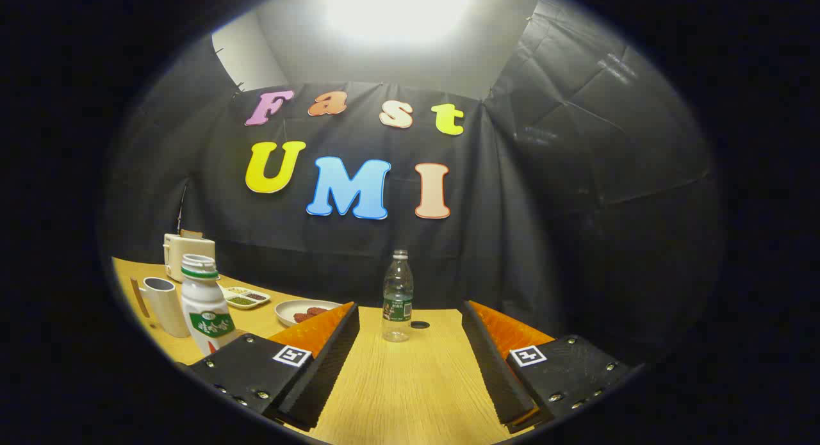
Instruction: Take the bottle from table, then pour the juice into the cup, finally place the bottle on the coaster
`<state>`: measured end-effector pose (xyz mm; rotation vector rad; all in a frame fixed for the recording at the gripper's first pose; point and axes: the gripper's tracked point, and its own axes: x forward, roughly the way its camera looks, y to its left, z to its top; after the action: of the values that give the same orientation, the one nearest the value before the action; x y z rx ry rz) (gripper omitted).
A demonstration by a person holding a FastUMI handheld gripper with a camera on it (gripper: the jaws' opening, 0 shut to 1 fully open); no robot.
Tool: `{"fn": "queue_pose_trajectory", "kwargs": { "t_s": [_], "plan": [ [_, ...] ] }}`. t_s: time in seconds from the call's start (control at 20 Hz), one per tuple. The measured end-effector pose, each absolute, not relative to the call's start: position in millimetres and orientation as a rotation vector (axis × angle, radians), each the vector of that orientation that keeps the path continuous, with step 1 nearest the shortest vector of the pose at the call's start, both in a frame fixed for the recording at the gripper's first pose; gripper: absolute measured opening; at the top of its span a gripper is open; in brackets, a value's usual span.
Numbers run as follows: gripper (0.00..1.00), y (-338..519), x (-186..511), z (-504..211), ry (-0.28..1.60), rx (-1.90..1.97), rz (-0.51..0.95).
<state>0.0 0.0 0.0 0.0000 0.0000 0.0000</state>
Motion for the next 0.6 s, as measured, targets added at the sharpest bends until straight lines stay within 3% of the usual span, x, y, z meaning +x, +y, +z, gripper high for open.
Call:
{"fn": "queue_pose_trajectory", "kwargs": {
  "t_s": [0.6],
  "plan": [
    [0.97, 73, -60, 46, 0.014, 0.065, 0.158]
  ]
}}
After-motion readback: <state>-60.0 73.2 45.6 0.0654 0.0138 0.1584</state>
